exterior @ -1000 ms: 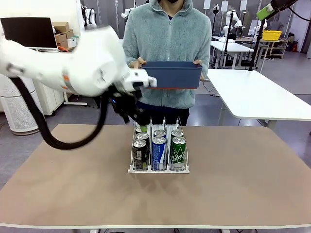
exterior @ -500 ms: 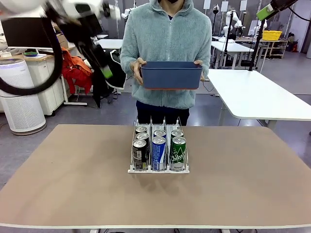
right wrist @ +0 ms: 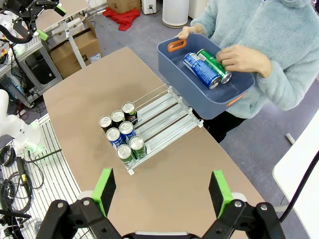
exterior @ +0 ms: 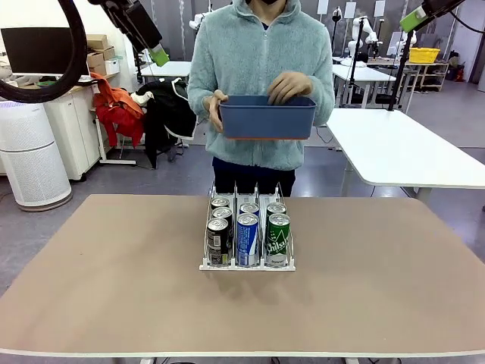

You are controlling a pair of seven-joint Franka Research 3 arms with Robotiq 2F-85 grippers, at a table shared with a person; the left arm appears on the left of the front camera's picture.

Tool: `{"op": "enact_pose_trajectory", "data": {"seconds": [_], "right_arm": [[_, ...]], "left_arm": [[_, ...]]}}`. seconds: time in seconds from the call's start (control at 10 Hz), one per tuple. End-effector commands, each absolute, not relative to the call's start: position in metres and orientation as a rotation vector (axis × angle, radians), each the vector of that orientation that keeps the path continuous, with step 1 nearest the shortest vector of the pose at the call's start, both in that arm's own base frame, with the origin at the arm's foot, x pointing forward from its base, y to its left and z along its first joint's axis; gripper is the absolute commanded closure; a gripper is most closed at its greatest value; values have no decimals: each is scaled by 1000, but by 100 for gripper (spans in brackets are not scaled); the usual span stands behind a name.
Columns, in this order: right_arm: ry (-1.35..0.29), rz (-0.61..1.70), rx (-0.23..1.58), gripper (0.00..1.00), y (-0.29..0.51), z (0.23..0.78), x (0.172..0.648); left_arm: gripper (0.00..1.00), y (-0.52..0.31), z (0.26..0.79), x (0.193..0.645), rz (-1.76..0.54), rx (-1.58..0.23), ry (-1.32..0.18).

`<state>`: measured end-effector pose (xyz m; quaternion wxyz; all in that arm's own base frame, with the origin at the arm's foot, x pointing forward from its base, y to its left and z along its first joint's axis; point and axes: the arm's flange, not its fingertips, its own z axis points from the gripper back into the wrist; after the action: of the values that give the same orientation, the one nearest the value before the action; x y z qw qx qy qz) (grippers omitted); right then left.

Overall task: Fill the beverage cans into the dispenser.
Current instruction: Pick up the Sprite handed by the human.

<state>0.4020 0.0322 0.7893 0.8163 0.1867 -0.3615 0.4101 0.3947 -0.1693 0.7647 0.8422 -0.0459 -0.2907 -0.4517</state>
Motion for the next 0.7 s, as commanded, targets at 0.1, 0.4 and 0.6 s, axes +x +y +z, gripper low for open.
{"op": "enact_pose_trajectory", "data": {"seconds": [0.1, 0.4, 0.6], "right_arm": [[-768, 873, 404, 0, 33, 788, 402], [-768, 873, 404, 0, 33, 788, 402], [-768, 873, 404, 0, 33, 788, 402]], "left_arm": [[0, -169, 765, 395, -954, -97, -614], [0, -169, 765, 395, -954, -97, -614], [0, -169, 765, 395, -954, -97, -614]]}}
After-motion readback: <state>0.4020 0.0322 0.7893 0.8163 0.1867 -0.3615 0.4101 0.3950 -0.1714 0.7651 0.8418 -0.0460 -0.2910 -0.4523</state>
